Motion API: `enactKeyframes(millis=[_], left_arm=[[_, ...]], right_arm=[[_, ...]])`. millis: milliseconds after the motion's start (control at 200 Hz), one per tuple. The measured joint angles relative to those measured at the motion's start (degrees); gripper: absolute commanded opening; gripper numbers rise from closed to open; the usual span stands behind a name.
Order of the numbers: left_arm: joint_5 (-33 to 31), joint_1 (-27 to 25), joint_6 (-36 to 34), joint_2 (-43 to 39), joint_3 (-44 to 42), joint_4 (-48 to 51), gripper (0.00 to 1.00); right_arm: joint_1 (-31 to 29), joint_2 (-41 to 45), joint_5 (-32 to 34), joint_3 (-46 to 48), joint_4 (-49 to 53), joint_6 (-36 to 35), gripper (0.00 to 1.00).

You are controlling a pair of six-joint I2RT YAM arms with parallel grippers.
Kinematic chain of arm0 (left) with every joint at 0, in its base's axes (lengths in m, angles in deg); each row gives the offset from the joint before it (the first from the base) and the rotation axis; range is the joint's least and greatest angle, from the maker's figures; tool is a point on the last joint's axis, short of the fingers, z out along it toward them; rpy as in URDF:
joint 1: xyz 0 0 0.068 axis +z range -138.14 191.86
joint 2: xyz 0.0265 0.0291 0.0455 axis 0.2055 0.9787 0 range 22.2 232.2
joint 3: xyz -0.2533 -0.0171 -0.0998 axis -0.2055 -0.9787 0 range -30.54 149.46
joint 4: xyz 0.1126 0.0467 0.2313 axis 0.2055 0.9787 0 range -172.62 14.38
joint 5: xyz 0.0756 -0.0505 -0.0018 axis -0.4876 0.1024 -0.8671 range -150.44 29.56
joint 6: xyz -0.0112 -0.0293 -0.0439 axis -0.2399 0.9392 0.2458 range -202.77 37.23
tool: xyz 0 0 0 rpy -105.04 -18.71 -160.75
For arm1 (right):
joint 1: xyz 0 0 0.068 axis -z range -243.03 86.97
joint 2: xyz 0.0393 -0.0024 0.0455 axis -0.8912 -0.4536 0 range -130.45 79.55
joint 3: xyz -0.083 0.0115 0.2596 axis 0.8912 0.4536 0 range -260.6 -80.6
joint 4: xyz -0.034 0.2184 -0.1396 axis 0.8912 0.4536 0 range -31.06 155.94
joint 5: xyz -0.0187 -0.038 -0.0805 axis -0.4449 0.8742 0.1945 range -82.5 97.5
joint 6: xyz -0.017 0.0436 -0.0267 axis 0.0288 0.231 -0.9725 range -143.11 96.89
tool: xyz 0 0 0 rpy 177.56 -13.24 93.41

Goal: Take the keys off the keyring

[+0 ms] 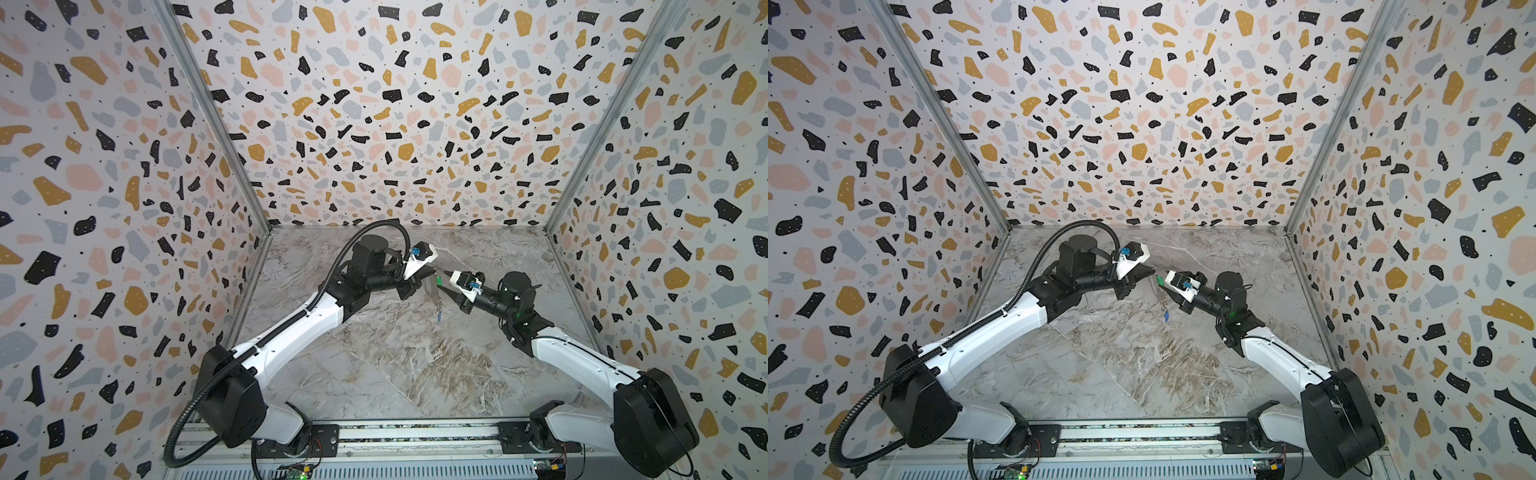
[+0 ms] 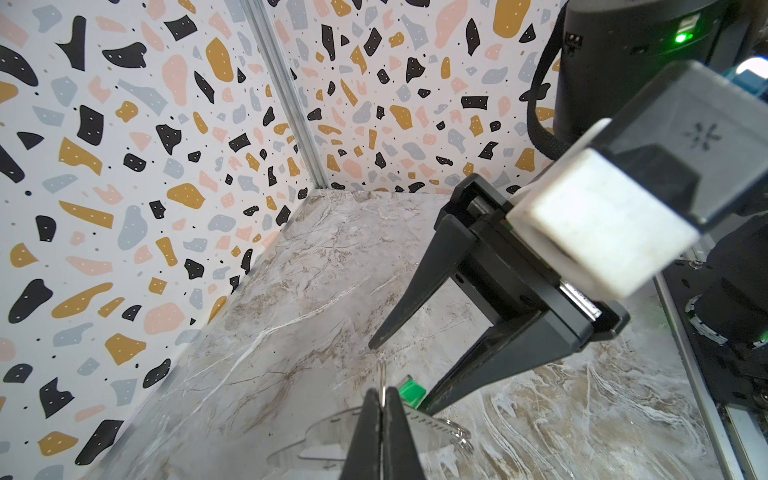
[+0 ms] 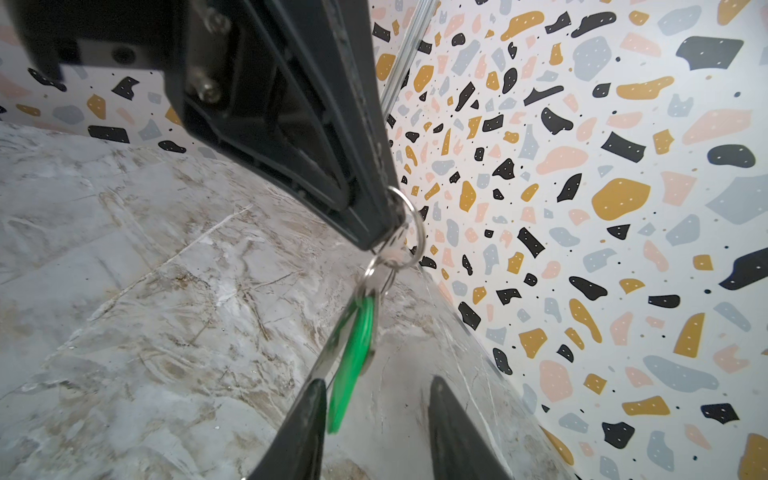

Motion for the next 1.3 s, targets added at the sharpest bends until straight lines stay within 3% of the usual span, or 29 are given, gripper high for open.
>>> enactKeyframes(millis=[355, 736, 1297], left_arm=[[0.46, -0.68, 0.74, 0.00, 0.00, -1.01, 0.00], [-0.70, -0.79, 0.68, 0.00, -0.42, -1.22, 0.00], [-7.26, -1.40, -0.70, -3.10, -3.23, -2.47, 0.00]], right_arm=[[-2.27, -1.95, 1.88, -1.51, 0.00, -2.08, 0.30], [-2.58, -2.03, 2.91, -1.84, -0.72, -2.43, 0.01], [-3.15, -0.42, 10.34, -1.79, -1.75, -2.47, 0.00]])
